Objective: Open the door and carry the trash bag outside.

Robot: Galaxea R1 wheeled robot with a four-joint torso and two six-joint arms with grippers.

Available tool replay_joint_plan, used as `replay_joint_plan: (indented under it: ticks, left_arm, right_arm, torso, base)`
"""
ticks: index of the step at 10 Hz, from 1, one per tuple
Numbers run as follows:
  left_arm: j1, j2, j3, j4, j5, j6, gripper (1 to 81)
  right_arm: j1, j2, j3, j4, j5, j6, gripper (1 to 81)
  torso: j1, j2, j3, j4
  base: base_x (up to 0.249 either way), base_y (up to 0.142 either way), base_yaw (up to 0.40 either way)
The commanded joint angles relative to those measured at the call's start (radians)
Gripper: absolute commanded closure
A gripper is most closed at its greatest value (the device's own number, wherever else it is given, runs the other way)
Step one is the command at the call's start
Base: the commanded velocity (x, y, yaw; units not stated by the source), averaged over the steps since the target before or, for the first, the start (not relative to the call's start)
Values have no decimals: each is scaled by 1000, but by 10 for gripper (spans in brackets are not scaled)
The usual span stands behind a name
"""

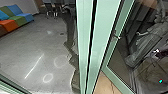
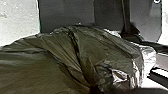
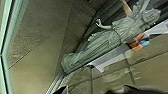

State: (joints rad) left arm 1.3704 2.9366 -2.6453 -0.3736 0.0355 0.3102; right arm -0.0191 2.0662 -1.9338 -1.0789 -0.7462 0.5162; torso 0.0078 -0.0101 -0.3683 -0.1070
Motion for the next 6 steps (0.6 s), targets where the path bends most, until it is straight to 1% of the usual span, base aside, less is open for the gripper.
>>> replay_joint_plan:
  ticks: [1, 2, 3, 4, 5, 6]
  left_arm:
    - [-20, -5, 4, -8, 89, 0, 811]
    - [-20, -5, 4, -8, 89, 0, 811]
    - [-20, -8, 4, -8, 89, 0, 811]
    - [-20, -8, 4, -8, 89, 0, 811]
    - [-20, -8, 4, -8, 89, 0, 811]
    - [-21, -10, 4, -8, 89, 0, 811]
  right_arm:
    - [170, -73, -51, -68, -99, -2, 10]
    - [173, -78, -56, -68, -94, -4, 10]
    - [175, -81, -54, -67, -93, -7, 10]
    - [173, -82, -56, -64, -93, -10, 10]
    - [175, -84, -57, -47, -93, -19, 10]
    - [175, -90, -56, -38, -93, -27, 10]
  torso:
    - [0, 0, 0, -75]
    - [0, 0, 0, -104]
    - [0, 0, 0, -56]
    - [0, 0, 0, -77]
    - [0, 0, 0, -93]
    - [0, 0, 0, -95]
  base:
    - [0, 0, 0]
    - [0, 0, 0]
    - [0, 0, 0]
    - [0, 0, 0]
    - [0, 0, 0]
    - [0, 0, 0]
